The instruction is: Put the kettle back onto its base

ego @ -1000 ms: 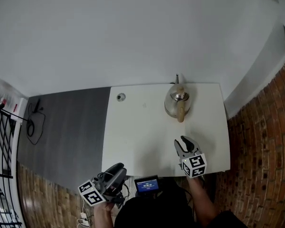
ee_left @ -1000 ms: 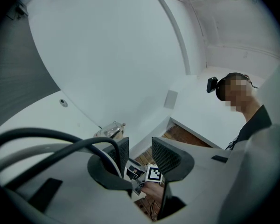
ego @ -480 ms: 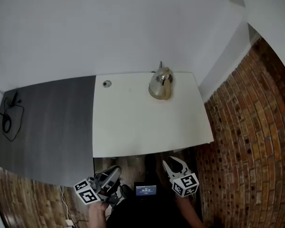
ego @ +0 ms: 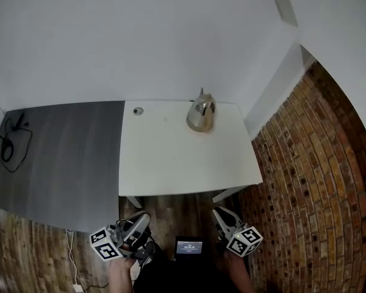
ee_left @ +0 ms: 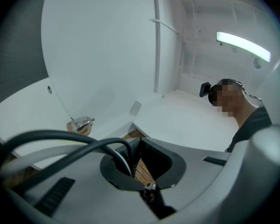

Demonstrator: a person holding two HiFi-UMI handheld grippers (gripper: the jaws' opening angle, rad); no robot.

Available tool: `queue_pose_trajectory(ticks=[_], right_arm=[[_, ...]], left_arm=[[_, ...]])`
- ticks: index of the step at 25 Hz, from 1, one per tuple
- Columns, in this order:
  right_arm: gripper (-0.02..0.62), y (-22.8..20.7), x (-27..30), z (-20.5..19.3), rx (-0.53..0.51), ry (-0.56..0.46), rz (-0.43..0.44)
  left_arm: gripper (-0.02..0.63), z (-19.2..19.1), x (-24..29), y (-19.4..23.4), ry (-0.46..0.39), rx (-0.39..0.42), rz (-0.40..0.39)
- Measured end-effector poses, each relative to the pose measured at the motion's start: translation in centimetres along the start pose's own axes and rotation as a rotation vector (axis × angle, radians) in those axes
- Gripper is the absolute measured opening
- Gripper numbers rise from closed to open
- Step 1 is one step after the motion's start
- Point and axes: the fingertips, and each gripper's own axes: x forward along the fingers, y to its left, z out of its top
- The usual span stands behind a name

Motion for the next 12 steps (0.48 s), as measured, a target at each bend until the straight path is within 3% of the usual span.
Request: queue_pose_trajectory(ticks=[6, 12], right_arm=[[0.043, 1.3, -2.7, 2.1, 0.059, -0.091, 0.096], [0.04, -1.3, -9.6, 0.4, 0.247, -0.162, 0.099]], left_arm=[[0.014, -2.3, 0.1, -2.0, 0.002, 0.021, 0.017], [0.015, -7.3, 0.9, -5.4, 0.058, 0.021, 0.056]])
